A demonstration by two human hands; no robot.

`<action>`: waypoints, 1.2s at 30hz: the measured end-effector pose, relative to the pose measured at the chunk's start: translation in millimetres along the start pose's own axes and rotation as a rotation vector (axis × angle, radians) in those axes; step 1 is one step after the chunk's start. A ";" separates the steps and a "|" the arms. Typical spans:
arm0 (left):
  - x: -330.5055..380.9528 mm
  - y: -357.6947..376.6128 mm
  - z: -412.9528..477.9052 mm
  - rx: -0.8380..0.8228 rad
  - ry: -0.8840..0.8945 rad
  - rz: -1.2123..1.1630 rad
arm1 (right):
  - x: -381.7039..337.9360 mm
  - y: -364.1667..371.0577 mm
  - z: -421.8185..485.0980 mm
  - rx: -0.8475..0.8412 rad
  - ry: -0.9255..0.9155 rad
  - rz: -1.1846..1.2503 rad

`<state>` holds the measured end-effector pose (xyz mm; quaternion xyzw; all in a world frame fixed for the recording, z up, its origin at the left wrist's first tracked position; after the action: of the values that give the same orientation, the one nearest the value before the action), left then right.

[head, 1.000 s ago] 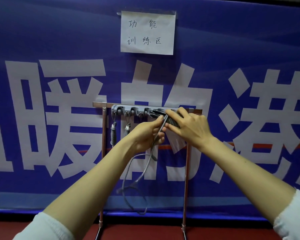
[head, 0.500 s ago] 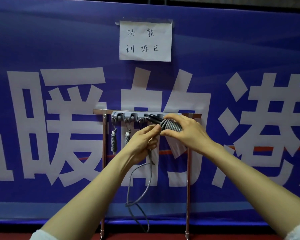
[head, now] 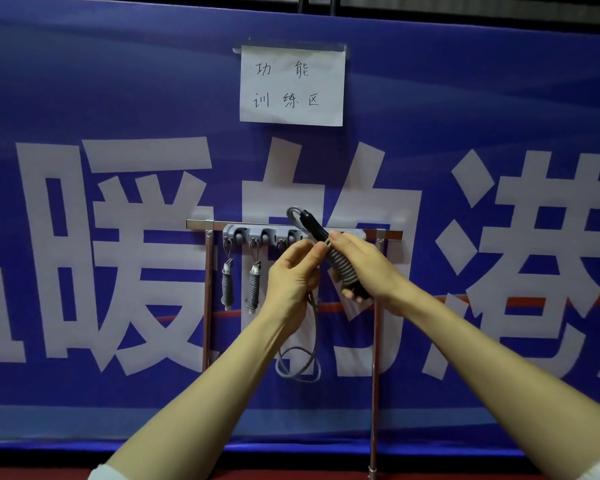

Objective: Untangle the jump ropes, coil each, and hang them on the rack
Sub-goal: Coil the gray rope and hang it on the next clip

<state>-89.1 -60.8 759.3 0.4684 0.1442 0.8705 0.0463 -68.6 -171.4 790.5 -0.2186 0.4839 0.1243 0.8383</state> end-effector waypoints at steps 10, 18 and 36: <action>1.9 -1.0 -5.1 0.035 0.029 0.134 | -4.8 4.9 -4.2 0.014 -0.030 -0.011; 6.5 -10.9 1.1 -0.340 -0.079 0.394 | 5.8 -5.0 -7.3 -0.019 0.061 -0.017; 3.4 -2.0 -9.1 -0.478 -0.121 0.124 | 10.9 7.6 -16.4 -0.326 0.267 0.322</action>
<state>-98.7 -60.0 756.7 0.5033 -0.0976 0.8514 0.1110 -78.7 -172.8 772.0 -0.2855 0.5924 0.3027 0.6899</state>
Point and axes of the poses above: each hand's wrist, its own z-axis towards the middle knuckle, its own y-axis out of the palm, x = y × z, the point moved 7 cm from there along z, towards the middle knuckle, and after that the axes turned 8 degrees about z, right-handed, at the moved point
